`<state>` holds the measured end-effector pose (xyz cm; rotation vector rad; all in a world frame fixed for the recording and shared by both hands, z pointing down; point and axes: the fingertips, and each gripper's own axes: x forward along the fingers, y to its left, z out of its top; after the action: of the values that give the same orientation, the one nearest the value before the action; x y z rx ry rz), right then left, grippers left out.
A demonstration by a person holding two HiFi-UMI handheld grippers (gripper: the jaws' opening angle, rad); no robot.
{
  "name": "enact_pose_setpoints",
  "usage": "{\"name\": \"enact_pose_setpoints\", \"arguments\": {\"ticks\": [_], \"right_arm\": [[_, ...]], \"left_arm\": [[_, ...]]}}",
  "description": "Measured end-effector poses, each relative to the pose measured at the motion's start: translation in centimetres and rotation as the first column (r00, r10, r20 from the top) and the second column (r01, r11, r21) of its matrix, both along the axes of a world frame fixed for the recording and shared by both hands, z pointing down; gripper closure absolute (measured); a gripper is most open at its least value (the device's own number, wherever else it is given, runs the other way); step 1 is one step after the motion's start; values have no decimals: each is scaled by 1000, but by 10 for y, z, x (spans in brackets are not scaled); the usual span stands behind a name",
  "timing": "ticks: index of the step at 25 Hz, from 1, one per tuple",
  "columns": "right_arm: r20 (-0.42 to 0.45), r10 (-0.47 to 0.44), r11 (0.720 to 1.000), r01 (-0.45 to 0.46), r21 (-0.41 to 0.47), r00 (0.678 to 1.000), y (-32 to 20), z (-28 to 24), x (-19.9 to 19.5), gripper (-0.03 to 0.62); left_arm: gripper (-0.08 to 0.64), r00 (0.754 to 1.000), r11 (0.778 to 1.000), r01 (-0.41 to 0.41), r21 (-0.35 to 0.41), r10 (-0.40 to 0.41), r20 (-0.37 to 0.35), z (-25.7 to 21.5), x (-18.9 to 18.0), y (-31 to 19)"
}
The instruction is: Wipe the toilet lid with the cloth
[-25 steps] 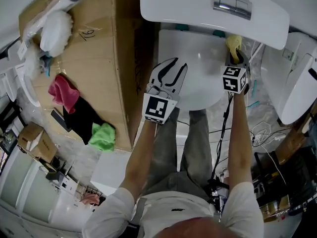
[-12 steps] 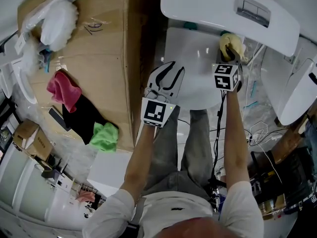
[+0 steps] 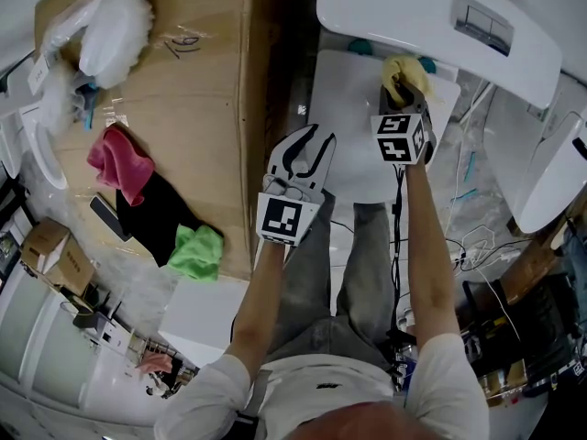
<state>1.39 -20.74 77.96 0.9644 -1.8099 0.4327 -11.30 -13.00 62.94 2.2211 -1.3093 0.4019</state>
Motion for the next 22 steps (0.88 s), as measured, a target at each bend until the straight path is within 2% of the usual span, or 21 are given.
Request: {"name": "enact_pose_setpoints", "arguments": {"ticks": [14, 22], "right_arm": [[99, -120, 993, 122, -8, 988, 9, 0, -80, 488], [159, -169, 985, 173, -14, 973, 19, 2, -114, 488]], "left_arm": [[480, 994, 996, 27, -83, -17, 109, 9, -27, 27], [500, 991, 994, 16, -109, -1, 135, 13, -29, 31]]}}
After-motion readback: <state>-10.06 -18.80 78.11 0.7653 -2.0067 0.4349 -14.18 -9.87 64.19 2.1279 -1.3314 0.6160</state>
